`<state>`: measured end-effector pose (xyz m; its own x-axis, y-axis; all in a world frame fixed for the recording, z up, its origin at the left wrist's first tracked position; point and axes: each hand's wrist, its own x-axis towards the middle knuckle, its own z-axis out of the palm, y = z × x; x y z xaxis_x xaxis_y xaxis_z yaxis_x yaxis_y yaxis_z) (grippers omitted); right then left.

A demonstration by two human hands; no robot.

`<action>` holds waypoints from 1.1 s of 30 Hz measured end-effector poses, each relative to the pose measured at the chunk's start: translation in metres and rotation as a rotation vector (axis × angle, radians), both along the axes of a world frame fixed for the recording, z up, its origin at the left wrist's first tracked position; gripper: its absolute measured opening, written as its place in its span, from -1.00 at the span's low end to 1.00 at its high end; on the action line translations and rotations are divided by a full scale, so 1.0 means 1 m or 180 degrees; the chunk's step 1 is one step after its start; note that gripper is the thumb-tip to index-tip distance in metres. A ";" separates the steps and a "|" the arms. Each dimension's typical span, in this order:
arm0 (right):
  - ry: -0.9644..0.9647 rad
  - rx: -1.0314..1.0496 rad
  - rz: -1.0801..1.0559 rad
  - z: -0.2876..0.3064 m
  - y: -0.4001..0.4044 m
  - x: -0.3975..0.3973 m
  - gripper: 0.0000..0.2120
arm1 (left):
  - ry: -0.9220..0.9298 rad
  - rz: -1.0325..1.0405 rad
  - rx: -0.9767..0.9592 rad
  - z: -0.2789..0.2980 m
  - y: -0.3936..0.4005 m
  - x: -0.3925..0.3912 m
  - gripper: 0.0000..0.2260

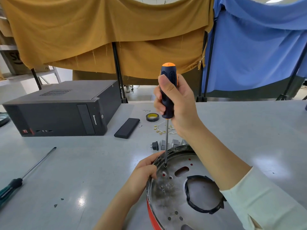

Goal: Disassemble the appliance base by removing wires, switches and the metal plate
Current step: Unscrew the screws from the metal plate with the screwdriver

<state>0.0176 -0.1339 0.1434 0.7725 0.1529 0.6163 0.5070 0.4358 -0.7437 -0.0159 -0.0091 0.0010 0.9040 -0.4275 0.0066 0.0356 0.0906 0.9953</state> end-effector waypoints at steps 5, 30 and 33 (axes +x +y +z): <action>0.0529 -0.0268 0.1386 0.007 0.002 -0.003 -0.86 | 0.0049 0.0030 -0.0031 0.000 0.000 0.000 -0.38; 0.0045 -0.0261 -0.0107 -0.003 0.001 0.005 -0.57 | -0.0125 0.0056 0.0185 -0.001 0.002 0.001 -0.34; -0.0201 -0.0177 -0.0987 -0.004 0.006 0.006 -0.75 | -0.0100 0.0061 0.0132 -0.001 0.002 0.001 -0.36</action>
<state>0.0232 -0.1284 0.1391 0.7481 -0.0490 0.6618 0.6552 0.2127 -0.7249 -0.0147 -0.0069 0.0001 0.9116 -0.4107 0.0176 0.0030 0.0495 0.9988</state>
